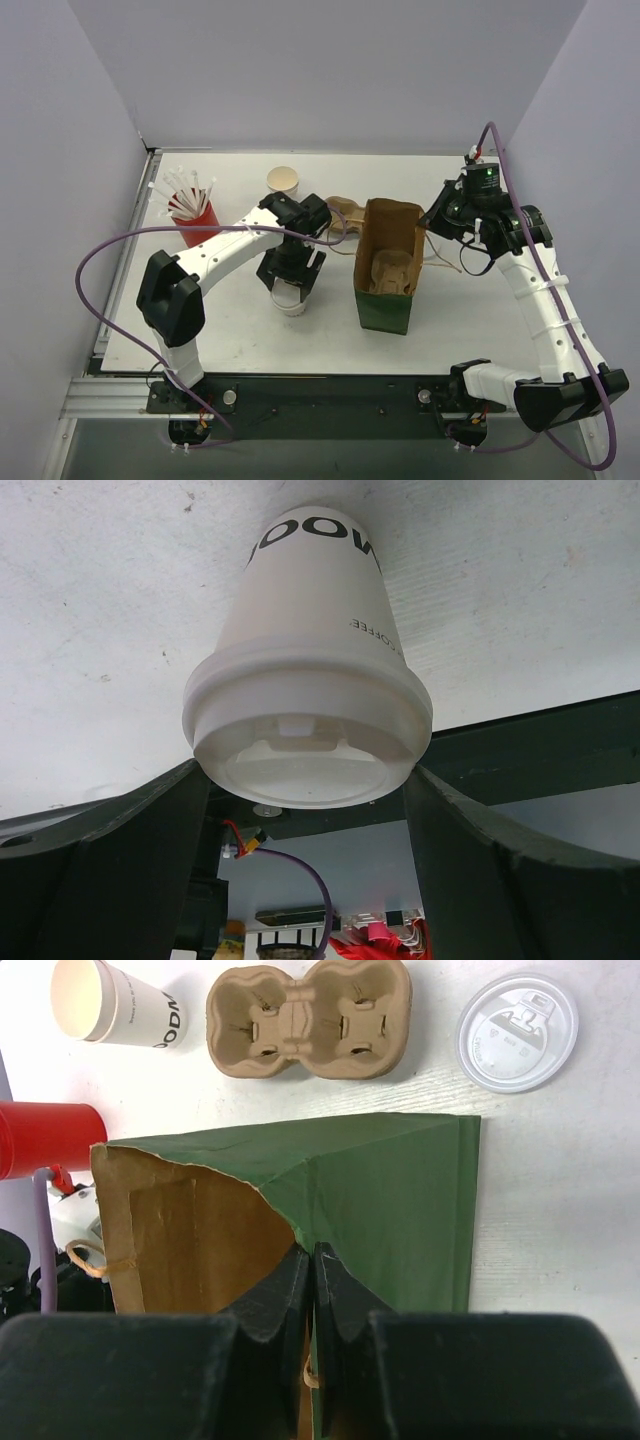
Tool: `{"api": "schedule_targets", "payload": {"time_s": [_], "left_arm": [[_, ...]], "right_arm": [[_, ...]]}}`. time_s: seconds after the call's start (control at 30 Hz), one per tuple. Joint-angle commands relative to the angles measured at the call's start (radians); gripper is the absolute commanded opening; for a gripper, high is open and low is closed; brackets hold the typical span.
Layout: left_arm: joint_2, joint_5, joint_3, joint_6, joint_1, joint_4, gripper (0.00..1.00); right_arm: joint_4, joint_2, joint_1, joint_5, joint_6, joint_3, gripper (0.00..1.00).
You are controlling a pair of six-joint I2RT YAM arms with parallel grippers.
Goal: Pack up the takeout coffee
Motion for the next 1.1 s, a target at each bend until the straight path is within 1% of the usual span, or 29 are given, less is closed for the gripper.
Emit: {"api": "schedule_targets", "payload": {"time_s": [0.0, 0.07, 0.1, 0.2, 0.27, 0.33, 0.4, 0.43, 0.5, 0.77, 0.9, 1.07], "left_arm": [[0.0, 0.001, 0.033, 0.014, 0.011, 0.014, 0.48], [0.0, -0.006, 0.044, 0.013, 0.011, 0.014, 0.51], [0.0, -0.011, 0.057, 0.014, 0.011, 0.01, 0.55], [0.0, -0.031, 0.083, 0.011, 0.013, 0.008, 0.61], [0.003, -0.04, 0.09, 0.011, 0.013, 0.006, 0.65], [0.003, -0.046, 0.088, 0.008, 0.011, 0.006, 0.71], [0.0, -0.048, 0.082, 0.011, 0.011, 0.01, 0.74], [0.0, -0.051, 0.08, 0.013, 0.011, 0.01, 0.78], [0.002, -0.06, 0.082, 0.014, 0.011, 0.008, 0.79], [-0.007, -0.063, 0.087, 0.019, 0.011, 0.023, 0.94], [-0.017, -0.06, 0.073, 0.022, 0.013, 0.039, 0.96], [-0.03, -0.066, 0.062, 0.005, 0.011, 0.057, 0.96]], "right_arm": [[0.027, -0.016, -0.007, -0.025, -0.001, -0.007, 0.02], [0.029, -0.016, -0.007, -0.025, -0.003, -0.01, 0.02], [0.029, -0.016, -0.007, -0.025, -0.001, -0.01, 0.02], [0.033, -0.018, -0.007, -0.025, -0.003, -0.013, 0.02], [0.033, -0.018, -0.007, -0.024, -0.003, -0.016, 0.02], [0.033, -0.019, -0.007, -0.021, -0.006, -0.021, 0.02], [0.036, -0.021, -0.009, -0.019, -0.008, -0.03, 0.02], [0.038, -0.019, -0.009, -0.019, -0.008, -0.033, 0.02], [0.042, -0.019, -0.009, -0.021, -0.006, -0.042, 0.02], [0.052, -0.016, -0.009, -0.025, -0.009, -0.052, 0.02], [0.053, -0.015, -0.009, -0.027, -0.012, -0.055, 0.02], [0.056, -0.013, -0.009, -0.025, -0.014, -0.065, 0.02]]}}
